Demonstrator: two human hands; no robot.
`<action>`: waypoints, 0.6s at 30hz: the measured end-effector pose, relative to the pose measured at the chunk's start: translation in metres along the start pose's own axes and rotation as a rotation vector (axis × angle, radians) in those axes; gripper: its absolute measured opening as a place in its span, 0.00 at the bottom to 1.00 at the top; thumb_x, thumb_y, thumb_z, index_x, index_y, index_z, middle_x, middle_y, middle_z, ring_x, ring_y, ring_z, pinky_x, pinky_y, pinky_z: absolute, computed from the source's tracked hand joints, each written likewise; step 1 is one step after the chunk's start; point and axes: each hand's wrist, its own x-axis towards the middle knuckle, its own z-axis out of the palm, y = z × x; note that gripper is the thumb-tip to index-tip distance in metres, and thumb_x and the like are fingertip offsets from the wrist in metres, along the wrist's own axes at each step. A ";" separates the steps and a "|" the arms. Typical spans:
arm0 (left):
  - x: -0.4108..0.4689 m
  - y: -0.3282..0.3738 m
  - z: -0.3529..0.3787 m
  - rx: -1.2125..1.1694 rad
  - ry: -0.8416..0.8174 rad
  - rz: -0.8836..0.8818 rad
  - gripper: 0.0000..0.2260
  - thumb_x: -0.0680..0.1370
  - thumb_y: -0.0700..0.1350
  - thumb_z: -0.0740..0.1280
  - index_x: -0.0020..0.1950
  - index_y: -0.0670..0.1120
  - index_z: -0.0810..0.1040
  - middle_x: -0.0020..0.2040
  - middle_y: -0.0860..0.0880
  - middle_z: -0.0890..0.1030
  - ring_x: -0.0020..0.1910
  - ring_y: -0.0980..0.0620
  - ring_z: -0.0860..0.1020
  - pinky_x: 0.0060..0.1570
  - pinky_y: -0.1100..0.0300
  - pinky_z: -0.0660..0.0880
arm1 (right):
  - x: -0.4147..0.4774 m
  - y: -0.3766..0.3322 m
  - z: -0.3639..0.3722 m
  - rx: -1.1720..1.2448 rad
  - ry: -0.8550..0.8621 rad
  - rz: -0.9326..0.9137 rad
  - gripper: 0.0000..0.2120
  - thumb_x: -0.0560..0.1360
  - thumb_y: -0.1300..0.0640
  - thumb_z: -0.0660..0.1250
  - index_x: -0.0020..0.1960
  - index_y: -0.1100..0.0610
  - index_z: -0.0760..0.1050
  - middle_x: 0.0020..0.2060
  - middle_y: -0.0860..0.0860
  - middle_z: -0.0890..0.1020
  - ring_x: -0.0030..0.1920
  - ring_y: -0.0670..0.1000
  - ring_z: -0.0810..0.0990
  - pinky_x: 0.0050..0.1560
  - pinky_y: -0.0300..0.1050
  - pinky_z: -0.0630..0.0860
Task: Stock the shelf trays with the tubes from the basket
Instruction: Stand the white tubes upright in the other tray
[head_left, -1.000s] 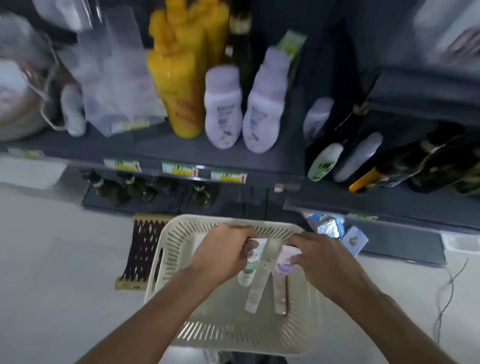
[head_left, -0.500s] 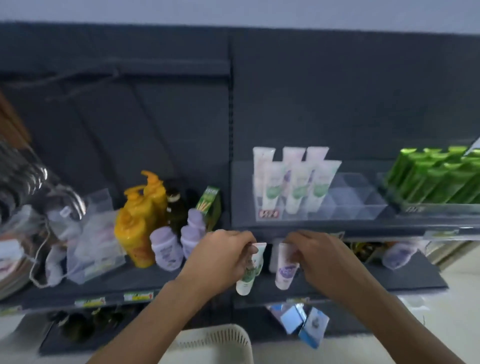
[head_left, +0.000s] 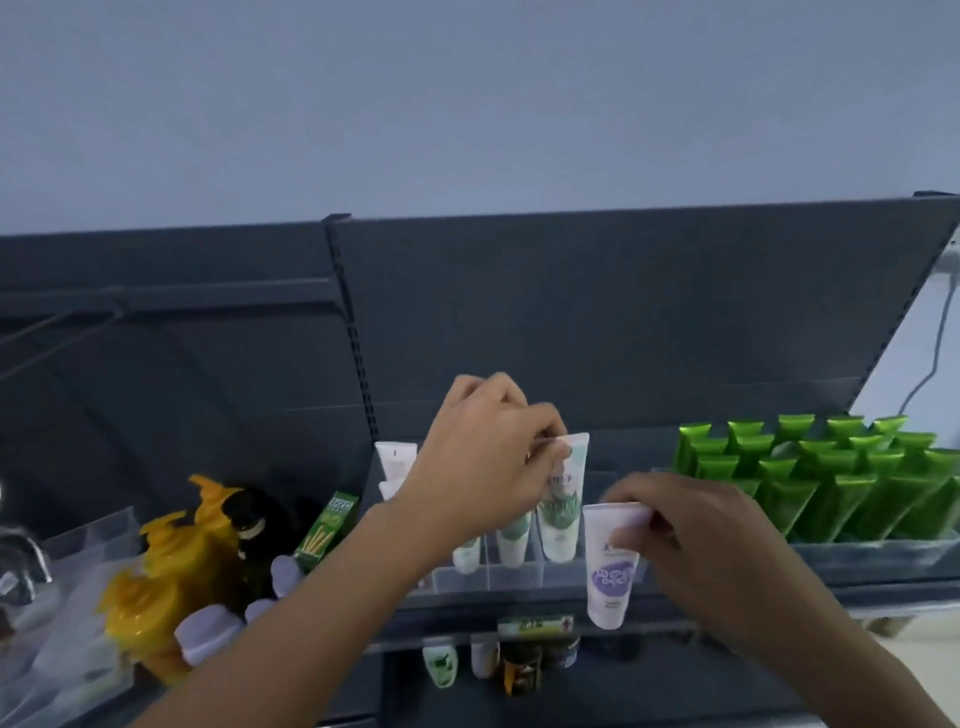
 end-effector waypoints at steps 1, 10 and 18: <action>0.013 -0.001 0.005 0.008 0.002 -0.010 0.08 0.78 0.56 0.65 0.48 0.56 0.82 0.38 0.59 0.78 0.50 0.60 0.72 0.64 0.59 0.62 | 0.006 0.004 -0.003 0.007 0.005 -0.010 0.08 0.72 0.56 0.72 0.46 0.45 0.75 0.37 0.40 0.79 0.39 0.45 0.76 0.41 0.44 0.74; 0.076 -0.031 0.060 0.136 -0.145 -0.069 0.09 0.79 0.57 0.63 0.49 0.57 0.82 0.40 0.59 0.81 0.51 0.60 0.74 0.63 0.56 0.60 | 0.063 0.027 0.008 0.017 0.078 -0.097 0.07 0.72 0.56 0.73 0.45 0.47 0.77 0.34 0.41 0.78 0.33 0.43 0.73 0.36 0.42 0.72; 0.071 -0.046 0.102 0.025 -0.293 -0.164 0.09 0.78 0.56 0.65 0.46 0.56 0.83 0.39 0.60 0.82 0.51 0.60 0.74 0.64 0.54 0.59 | 0.084 0.052 0.051 0.037 -0.030 -0.026 0.06 0.72 0.54 0.70 0.45 0.46 0.74 0.39 0.41 0.79 0.39 0.45 0.76 0.41 0.44 0.75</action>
